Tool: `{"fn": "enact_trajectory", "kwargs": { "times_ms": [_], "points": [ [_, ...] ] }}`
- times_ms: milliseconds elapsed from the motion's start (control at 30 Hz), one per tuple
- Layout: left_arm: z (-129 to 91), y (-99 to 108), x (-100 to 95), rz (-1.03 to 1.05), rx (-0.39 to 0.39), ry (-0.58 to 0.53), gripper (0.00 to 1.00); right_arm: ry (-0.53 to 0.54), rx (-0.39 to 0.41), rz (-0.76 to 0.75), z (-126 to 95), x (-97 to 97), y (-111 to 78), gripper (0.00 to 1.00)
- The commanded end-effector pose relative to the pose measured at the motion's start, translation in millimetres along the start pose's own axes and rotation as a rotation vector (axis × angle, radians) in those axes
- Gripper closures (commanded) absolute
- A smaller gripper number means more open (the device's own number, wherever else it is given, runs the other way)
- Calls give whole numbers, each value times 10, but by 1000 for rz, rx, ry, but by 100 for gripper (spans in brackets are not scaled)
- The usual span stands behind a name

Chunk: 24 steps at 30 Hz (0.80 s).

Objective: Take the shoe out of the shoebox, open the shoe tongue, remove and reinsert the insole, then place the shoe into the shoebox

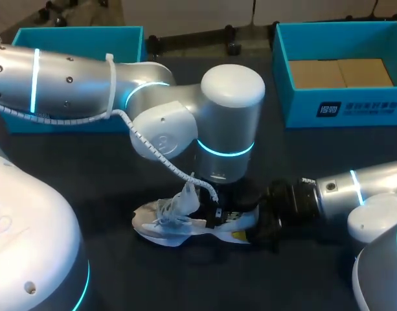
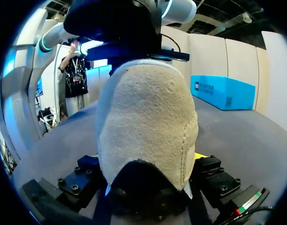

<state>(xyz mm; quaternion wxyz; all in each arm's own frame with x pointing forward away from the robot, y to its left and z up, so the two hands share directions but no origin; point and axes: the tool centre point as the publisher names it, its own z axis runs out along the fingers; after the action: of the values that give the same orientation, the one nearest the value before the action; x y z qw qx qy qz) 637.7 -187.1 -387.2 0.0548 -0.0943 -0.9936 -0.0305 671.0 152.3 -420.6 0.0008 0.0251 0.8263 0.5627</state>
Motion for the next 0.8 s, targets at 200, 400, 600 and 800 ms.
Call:
{"fn": "enact_trajectory", "kwargs": {
  "times_ms": [200,400,600,800],
  "points": [
    [-25,91,35,5,23,-21,100,-2,3,1,-3,4,4,100],
    [-15,141,56,9,35,-42,100,-2,3,1,-3,4,4,100],
    [76,170,49,12,28,-56,100,-2,3,1,-3,4,4,100],
    [93,158,2,15,26,-48,100,-2,3,1,-3,4,4,100]
  ]
}}
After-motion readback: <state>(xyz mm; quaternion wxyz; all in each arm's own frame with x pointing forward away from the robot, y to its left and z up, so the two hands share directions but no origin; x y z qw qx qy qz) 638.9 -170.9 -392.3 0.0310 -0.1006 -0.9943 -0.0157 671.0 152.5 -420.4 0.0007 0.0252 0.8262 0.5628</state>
